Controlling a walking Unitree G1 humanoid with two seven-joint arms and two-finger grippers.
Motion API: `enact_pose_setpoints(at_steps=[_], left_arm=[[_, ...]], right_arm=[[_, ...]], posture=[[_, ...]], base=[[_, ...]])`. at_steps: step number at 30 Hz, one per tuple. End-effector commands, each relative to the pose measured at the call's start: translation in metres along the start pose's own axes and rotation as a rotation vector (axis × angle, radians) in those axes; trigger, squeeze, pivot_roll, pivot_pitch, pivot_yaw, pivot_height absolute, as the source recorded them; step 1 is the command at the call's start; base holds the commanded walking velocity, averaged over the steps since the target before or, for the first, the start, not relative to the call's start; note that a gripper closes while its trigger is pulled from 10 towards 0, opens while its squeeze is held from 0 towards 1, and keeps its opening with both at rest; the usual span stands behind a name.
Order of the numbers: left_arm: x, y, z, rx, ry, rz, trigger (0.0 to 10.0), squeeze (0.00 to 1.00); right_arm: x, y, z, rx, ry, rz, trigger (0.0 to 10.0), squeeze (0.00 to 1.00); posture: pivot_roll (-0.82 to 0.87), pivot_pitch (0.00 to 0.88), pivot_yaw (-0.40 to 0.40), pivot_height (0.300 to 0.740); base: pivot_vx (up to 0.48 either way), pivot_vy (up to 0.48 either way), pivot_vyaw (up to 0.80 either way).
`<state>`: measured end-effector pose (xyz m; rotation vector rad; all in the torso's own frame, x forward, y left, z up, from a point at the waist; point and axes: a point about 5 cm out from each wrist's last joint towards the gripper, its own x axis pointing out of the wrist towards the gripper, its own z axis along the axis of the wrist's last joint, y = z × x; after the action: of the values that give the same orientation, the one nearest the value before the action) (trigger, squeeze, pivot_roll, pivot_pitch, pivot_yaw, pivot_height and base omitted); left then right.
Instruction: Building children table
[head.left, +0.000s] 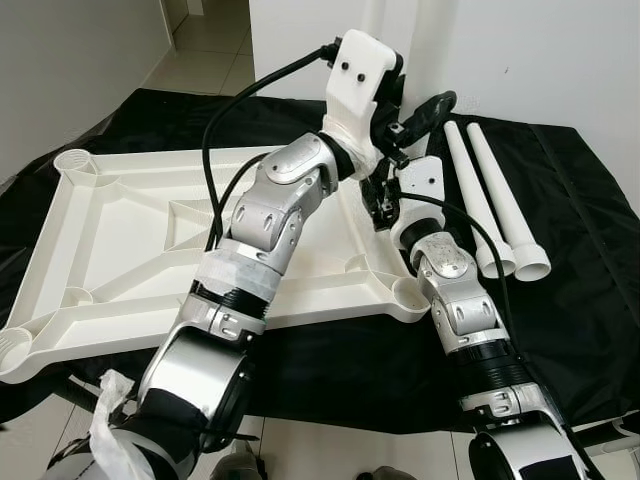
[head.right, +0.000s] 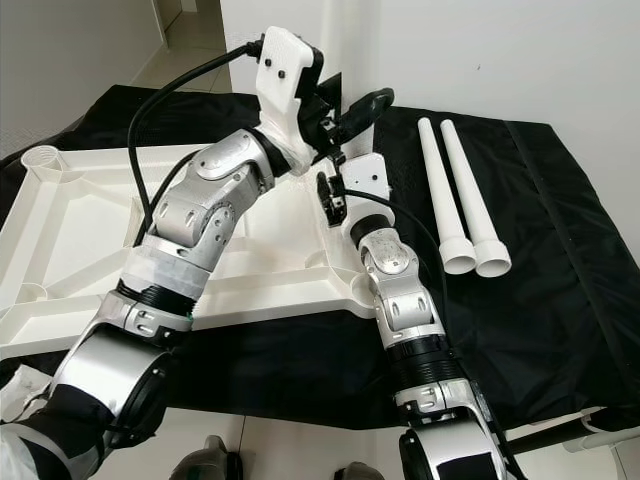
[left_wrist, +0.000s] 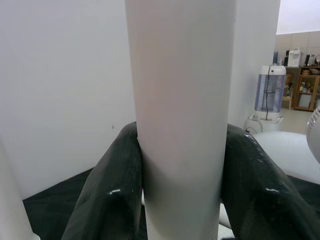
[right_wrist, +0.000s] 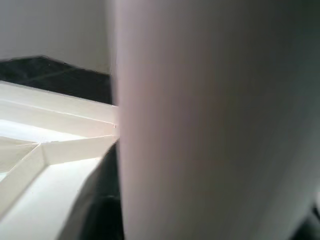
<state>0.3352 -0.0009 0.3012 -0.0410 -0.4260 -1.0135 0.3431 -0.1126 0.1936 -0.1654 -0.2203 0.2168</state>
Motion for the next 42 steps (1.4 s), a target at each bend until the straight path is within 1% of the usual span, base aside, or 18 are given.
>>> enact_pose_setpoints(at_steps=[1,7,8,9,12,13,19,20,22,24,26,27,30,31,32,34,37,42], left_arm=[[0.003,-0.008,0.003,0.010,-0.009,-0.031,10.0,0.00],[0.003,-0.012,0.004,0.007,-0.011,-0.036,10.0,0.00],[0.003,-0.013,0.004,0.008,-0.014,-0.040,10.0,0.00],[0.003,-0.014,0.005,0.004,-0.020,-0.051,10.0,0.00],[0.002,-0.016,0.005,-0.027,-0.018,-0.066,10.0,0.00],[0.001,-0.017,0.008,-0.109,-0.047,-0.099,10.0,1.00],[0.001,-0.016,0.016,-0.140,-0.072,-0.130,10.0,1.00],[0.000,-0.012,0.021,-0.182,-0.095,-0.125,10.0,0.00],[0.000,-0.009,0.024,-0.214,-0.112,-0.121,10.0,0.00],[-0.002,0.008,0.035,-0.288,-0.161,-0.075,10.0,0.00],[-0.002,0.008,0.035,-0.288,-0.161,-0.075,10.0,0.00],[-0.004,0.021,0.040,-0.298,-0.176,-0.035,10.0,0.00],[-0.004,0.025,0.042,-0.293,-0.176,-0.017,10.0,0.00],[-0.007,0.039,0.039,-0.281,-0.141,0.048,10.0,0.00],[-0.007,0.039,0.039,-0.281,-0.141,0.048,10.0,0.00],[-0.010,0.052,0.031,-0.290,-0.084,0.126,10.0,0.00],[-0.013,0.055,0.026,-0.252,-0.045,0.152,10.0,0.00],[-0.014,0.060,0.019,-0.265,-0.004,0.187,10.0,0.00]], right_arm=[[-0.001,0.000,-0.002,0.009,0.016,-0.010,0.0,0.00],[0.000,-0.003,-0.004,0.040,0.030,-0.036,0.0,0.00],[0.001,-0.003,-0.005,0.048,0.040,-0.050,3.4,0.00],[0.001,-0.004,-0.005,0.059,0.047,-0.061,10.0,0.00],[0.002,-0.006,-0.005,0.071,0.047,-0.082,10.0,0.00],[0.002,-0.007,-0.004,0.085,0.042,-0.099,10.0,0.00],[0.002,-0.011,-0.004,0.157,0.038,-0.164,10.0,0.00],[0.002,-0.013,-0.004,0.185,0.035,-0.191,10.0,0.00],[0.002,-0.014,-0.004,0.203,0.033,-0.208,10.0,0.00],[0.002,-0.018,-0.005,0.225,0.029,-0.250,10.0,0.00],[0.002,-0.018,-0.005,0.225,0.029,-0.250,10.0,0.00],[0.001,-0.021,-0.006,0.231,0.025,-0.275,10.0,0.00],[0.000,-0.022,-0.006,0.233,0.022,-0.286,10.0,0.00],[-0.001,-0.023,-0.006,0.237,0.014,-0.303,10.0,0.00],[-0.001,-0.023,-0.006,0.237,0.014,-0.303,10.0,0.00],[-0.001,-0.022,-0.005,0.244,0.006,-0.308,10.0,0.00],[-0.001,-0.022,-0.005,0.250,-0.002,-0.318,10.0,0.00],[-0.002,-0.023,-0.005,0.250,-0.009,-0.330,10.0,0.00]], posture=[[0.03,0.002,-0.022,0.740],[0.03,0.000,-0.022,0.740],[0.03,0.000,-0.022,0.740],[0.03,0.000,-0.022,0.740],[0.03,0.000,-0.022,0.740],[0.03,0.000,-0.022,0.740],[0.04,0.000,-0.009,0.740],[0.03,0.000,-0.004,0.740],[0.03,0.000,-0.004,0.740],[0.03,0.000,0.030,0.740],[0.03,0.000,0.030,0.740],[0.04,0.000,0.044,0.740],[0.04,0.000,0.044,0.740],[0.04,0.000,0.075,0.740],[0.04,0.000,0.075,0.740],[0.04,0.000,0.085,0.740],[0.04,0.000,0.100,0.740],[0.05,0.000,0.106,0.740]], base=[[0.000,0.000,0.00],[0.000,0.000,0.00],[0.000,0.000,0.00],[0.000,0.000,0.00],[0.000,0.000,0.00],[0.000,0.000,0.00],[0.000,0.000,0.00],[0.000,0.000,0.00],[0.000,0.000,0.00],[0.000,0.000,0.00],[0.000,0.000,0.00],[0.000,0.000,0.00],[0.000,0.000,0.00],[0.000,0.000,0.00],[0.000,0.000,0.00],[0.000,0.000,0.00],[0.000,0.000,0.00],[0.000,0.000,0.00]])
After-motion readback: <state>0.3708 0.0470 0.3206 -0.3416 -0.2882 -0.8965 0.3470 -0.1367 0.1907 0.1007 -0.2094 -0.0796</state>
